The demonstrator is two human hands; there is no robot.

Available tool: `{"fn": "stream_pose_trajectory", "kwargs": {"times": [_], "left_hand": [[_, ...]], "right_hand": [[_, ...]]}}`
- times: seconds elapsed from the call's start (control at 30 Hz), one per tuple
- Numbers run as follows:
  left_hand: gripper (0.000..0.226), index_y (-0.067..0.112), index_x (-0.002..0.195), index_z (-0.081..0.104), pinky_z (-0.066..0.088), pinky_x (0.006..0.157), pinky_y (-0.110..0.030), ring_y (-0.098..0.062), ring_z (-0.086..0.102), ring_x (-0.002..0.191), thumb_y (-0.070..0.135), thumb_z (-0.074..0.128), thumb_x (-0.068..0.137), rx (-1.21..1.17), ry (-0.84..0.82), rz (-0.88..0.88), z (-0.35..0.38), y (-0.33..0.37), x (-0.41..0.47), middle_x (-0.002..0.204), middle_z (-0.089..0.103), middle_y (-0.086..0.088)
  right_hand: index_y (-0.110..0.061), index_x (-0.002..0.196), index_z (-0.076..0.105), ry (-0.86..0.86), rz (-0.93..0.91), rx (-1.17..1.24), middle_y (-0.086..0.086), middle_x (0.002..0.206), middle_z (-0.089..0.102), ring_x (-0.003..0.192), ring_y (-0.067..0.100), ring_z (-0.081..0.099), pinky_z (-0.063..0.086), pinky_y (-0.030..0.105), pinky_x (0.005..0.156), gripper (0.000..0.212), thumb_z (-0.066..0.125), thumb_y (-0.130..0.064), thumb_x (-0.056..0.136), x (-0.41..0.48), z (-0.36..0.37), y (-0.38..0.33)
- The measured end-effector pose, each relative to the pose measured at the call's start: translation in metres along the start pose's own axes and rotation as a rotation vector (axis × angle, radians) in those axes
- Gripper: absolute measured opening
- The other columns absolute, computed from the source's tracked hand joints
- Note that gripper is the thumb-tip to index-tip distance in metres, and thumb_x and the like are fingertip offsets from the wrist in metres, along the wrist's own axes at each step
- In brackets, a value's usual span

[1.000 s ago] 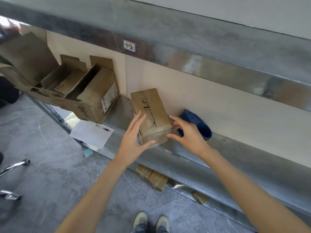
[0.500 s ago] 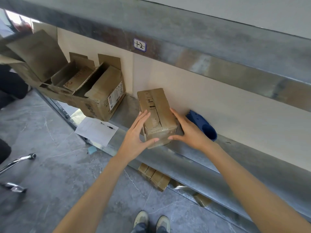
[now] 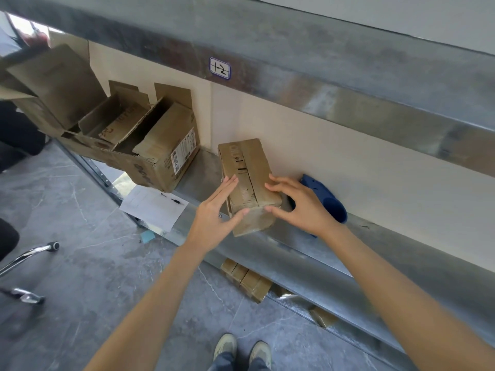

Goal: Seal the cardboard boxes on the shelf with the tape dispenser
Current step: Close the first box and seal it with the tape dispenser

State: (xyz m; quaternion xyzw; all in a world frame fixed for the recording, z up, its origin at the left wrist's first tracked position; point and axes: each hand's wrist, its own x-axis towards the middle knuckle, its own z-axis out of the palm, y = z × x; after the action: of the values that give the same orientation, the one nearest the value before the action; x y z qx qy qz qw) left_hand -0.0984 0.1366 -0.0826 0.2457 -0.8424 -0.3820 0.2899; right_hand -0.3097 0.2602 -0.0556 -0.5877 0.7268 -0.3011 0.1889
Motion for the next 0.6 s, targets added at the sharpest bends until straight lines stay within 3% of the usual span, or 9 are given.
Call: {"fn": "stream_pose_trajectory", "kwargs": {"times": [0.07, 0.13, 0.23, 0.27, 0.3, 0.37, 0.47, 0.6], "left_hand": [[0.065, 0.014, 0.146, 0.049, 0.038, 0.114, -0.027, -0.005, 0.031, 0.146, 0.032, 0.071, 0.087, -0.022, 0.101, -0.020, 0.010, 0.006, -0.001, 0.152, 0.046, 0.006], [0.064, 0.016, 0.142, 0.053, 0.048, 0.099, -0.018, -0.004, 0.046, 0.136, 0.032, 0.064, 0.081, -0.028, 0.161, -0.041, 0.016, 0.009, -0.001, 0.148, 0.051, 0.005], [0.061, 0.017, 0.138, 0.058, 0.055, 0.083, -0.019, 0.006, 0.064, 0.093, 0.024, 0.062, 0.077, -0.032, 0.196, -0.074, 0.017, 0.007, 0.002, 0.144, 0.056, 0.004], [0.060, 0.017, 0.137, 0.059, 0.055, 0.084, -0.018, 0.000, 0.066, 0.097, 0.018, 0.063, 0.077, -0.033, 0.196, -0.080, 0.017, 0.005, 0.003, 0.143, 0.056, 0.003], [0.060, 0.017, 0.137, 0.059, 0.054, 0.086, -0.017, 0.004, 0.063, 0.108, 0.011, 0.064, 0.078, -0.041, 0.197, -0.085, 0.016, 0.005, 0.004, 0.144, 0.056, 0.002], [0.061, 0.017, 0.138, 0.058, 0.049, 0.092, -0.015, 0.021, 0.049, 0.117, -0.002, 0.063, 0.080, -0.076, 0.188, -0.091, 0.015, 0.005, 0.004, 0.145, 0.055, 0.000], [0.062, 0.023, 0.139, 0.053, 0.045, 0.101, -0.017, 0.009, 0.036, 0.137, -0.009, 0.058, 0.086, -0.137, 0.143, -0.106, 0.011, 0.005, 0.003, 0.145, 0.052, 0.007], [0.061, 0.023, 0.144, 0.049, 0.041, 0.112, -0.029, 0.006, 0.029, 0.142, -0.007, 0.057, 0.092, -0.167, 0.054, -0.124, 0.003, 0.001, 0.003, 0.145, 0.044, 0.021]], "right_hand": [[-0.024, 0.133, 0.060, 0.047, 0.018, 0.025, -0.016, 0.146, 0.044, 0.130, -0.005, 0.040, 0.030, 0.013, 0.106, 0.052, 0.071, -0.043, 0.085, 0.000, 0.006, -0.005], [-0.020, 0.127, 0.063, 0.099, 0.043, 0.077, -0.015, 0.141, 0.048, 0.127, -0.003, 0.045, 0.038, 0.018, 0.106, 0.049, 0.072, -0.040, 0.083, 0.002, 0.012, -0.008], [-0.013, 0.119, 0.067, 0.164, 0.059, 0.138, -0.014, 0.131, 0.052, 0.122, 0.000, 0.051, 0.046, 0.028, 0.106, 0.039, 0.073, -0.029, 0.083, 0.004, 0.017, -0.012], [-0.012, 0.117, 0.068, 0.176, 0.060, 0.153, -0.013, 0.130, 0.053, 0.121, 0.001, 0.052, 0.047, 0.030, 0.106, 0.035, 0.072, -0.023, 0.084, 0.004, 0.018, -0.012], [-0.013, 0.117, 0.068, 0.183, 0.060, 0.164, -0.012, 0.129, 0.054, 0.121, 0.001, 0.053, 0.047, 0.031, 0.106, 0.031, 0.071, -0.019, 0.086, 0.005, 0.017, -0.012], [-0.016, 0.120, 0.069, 0.175, 0.065, 0.170, -0.010, 0.132, 0.056, 0.121, 0.000, 0.053, 0.046, 0.031, 0.107, 0.028, 0.064, -0.012, 0.092, 0.005, 0.015, -0.010], [-0.020, 0.123, 0.068, 0.146, 0.059, 0.165, -0.008, 0.136, 0.056, 0.125, 0.000, 0.051, 0.044, 0.033, 0.109, 0.029, 0.056, -0.011, 0.098, 0.005, 0.009, -0.006], [-0.025, 0.131, 0.063, 0.073, 0.049, 0.171, -0.011, 0.145, 0.049, 0.133, -0.001, 0.043, 0.041, 0.034, 0.112, 0.033, 0.059, -0.025, 0.098, 0.000, 0.006, -0.002]]}}
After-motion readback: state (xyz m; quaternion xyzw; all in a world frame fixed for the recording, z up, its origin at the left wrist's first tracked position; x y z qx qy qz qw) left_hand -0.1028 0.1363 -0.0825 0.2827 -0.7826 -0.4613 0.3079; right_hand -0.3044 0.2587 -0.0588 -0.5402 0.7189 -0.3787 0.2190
